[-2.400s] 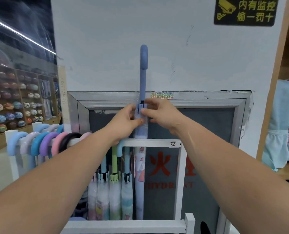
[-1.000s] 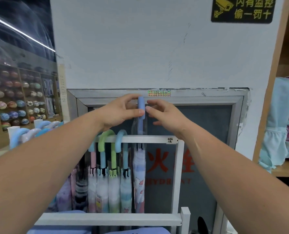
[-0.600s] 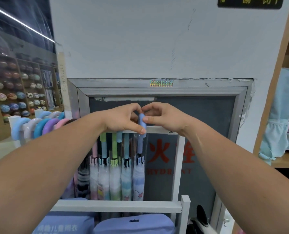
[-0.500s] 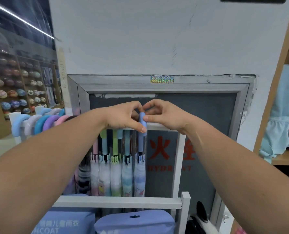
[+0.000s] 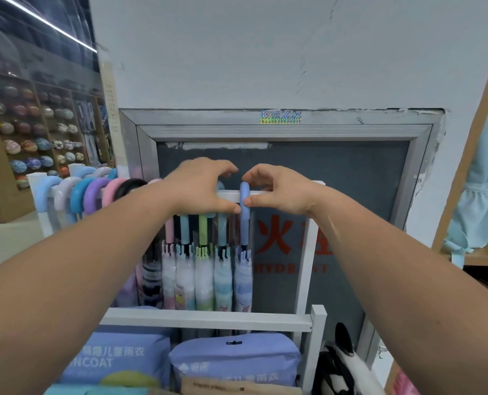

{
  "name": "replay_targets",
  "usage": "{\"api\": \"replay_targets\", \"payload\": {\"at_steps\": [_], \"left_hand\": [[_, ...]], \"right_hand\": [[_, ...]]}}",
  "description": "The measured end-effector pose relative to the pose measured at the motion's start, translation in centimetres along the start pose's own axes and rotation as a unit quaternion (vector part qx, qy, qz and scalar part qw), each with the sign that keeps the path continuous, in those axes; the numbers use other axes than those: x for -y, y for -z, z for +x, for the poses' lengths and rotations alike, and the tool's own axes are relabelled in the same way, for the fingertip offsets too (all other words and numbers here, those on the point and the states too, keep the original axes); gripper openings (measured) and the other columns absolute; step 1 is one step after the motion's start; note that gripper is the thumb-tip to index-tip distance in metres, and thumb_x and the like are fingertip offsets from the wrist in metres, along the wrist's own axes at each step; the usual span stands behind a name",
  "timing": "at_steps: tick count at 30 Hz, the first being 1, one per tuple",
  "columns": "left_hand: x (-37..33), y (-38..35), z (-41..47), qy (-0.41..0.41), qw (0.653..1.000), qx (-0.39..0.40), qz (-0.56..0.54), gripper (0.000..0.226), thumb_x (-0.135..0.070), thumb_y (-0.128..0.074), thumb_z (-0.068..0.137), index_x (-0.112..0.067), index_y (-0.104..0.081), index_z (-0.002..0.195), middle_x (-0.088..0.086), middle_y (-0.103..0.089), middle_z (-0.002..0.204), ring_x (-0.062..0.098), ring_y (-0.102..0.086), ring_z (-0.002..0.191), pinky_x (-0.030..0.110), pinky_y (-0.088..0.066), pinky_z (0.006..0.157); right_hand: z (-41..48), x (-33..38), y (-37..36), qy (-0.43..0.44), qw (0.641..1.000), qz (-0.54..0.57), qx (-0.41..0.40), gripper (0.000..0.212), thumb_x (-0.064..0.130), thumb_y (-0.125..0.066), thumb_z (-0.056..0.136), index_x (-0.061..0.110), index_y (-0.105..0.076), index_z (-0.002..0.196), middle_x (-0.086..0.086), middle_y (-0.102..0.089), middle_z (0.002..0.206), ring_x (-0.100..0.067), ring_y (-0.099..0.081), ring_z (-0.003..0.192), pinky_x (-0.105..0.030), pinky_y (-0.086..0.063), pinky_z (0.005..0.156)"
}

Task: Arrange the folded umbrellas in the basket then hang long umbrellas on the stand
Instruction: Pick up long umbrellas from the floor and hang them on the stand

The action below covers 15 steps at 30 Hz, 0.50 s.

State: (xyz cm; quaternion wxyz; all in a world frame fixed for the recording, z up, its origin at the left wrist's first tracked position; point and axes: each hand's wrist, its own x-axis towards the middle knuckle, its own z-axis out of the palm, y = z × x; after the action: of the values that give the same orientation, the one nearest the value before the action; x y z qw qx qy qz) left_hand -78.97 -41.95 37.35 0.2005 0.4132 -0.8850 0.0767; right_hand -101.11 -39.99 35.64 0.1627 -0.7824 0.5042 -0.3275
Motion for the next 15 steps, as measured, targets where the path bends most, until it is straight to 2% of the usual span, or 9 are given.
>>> {"api": "replay_targets", "payload": {"at_steps": [3, 6, 8, 10, 15], "left_hand": [[1.3, 0.6, -1.2, 0.019, 1.000, -0.012, 0.017, 0.084, -0.064, -0.078, 0.069, -0.037, -0.048, 0.143, -0.010, -0.056, 0.142, 0.016, -0.047, 0.132, 0.046, -0.037, 0.110], [2.5, 0.4, -2.4, 0.045, 0.995, 0.035, -0.076, 0.086, -0.049, -0.087, 0.068, -0.038, -0.049, 0.144, -0.011, -0.052, 0.146, 0.012, -0.047, 0.133, 0.032, -0.036, 0.109], [2.9, -0.1, -2.8, 0.057, 0.991, 0.019, -0.116, 0.087, -0.043, -0.090, 0.067, -0.037, -0.050, 0.144, -0.011, -0.051, 0.147, 0.009, -0.047, 0.133, 0.026, -0.035, 0.107], [2.9, -0.5, -2.8, 0.066, 0.990, -0.012, -0.126, 0.086, -0.044, -0.091, 0.064, -0.036, -0.053, 0.141, -0.013, -0.053, 0.145, 0.007, -0.047, 0.131, 0.027, -0.036, 0.108], [2.9, -1.0, -2.6, 0.073, 0.989, -0.029, -0.125, 0.084, -0.044, -0.091, 0.063, -0.034, -0.055, 0.139, -0.015, -0.057, 0.138, 0.002, -0.051, 0.121, 0.024, -0.037, 0.103]], "right_hand": [[-0.1, 0.3, -0.1, -0.002, 1.000, -0.023, 0.014, 0.052, 0.036, -0.083, 0.080, 0.030, -0.056, 0.124, 0.011, -0.065, 0.123, -0.001, -0.061, 0.113, -0.025, -0.045, 0.098], [0.0, 0.5, -0.3, -0.003, 0.998, -0.047, 0.031, 0.056, 0.041, -0.080, 0.081, 0.035, -0.052, 0.129, 0.011, -0.063, 0.131, -0.006, -0.059, 0.118, -0.031, -0.043, 0.106], [0.3, 0.5, -0.6, 0.000, 0.997, -0.069, 0.045, 0.058, 0.046, -0.077, 0.083, 0.039, -0.048, 0.133, 0.011, -0.060, 0.137, -0.009, -0.057, 0.123, -0.034, -0.042, 0.110], [0.6, 0.5, -0.7, 0.004, 0.994, -0.091, 0.054, 0.061, 0.051, -0.073, 0.084, 0.042, -0.045, 0.137, 0.010, -0.056, 0.142, -0.011, -0.054, 0.128, -0.038, -0.040, 0.112], [0.9, 0.2, -0.7, 0.014, 0.992, -0.112, 0.056, 0.061, 0.053, -0.070, 0.086, 0.041, -0.043, 0.139, 0.013, -0.055, 0.143, -0.013, -0.054, 0.127, -0.042, -0.041, 0.111]]}}
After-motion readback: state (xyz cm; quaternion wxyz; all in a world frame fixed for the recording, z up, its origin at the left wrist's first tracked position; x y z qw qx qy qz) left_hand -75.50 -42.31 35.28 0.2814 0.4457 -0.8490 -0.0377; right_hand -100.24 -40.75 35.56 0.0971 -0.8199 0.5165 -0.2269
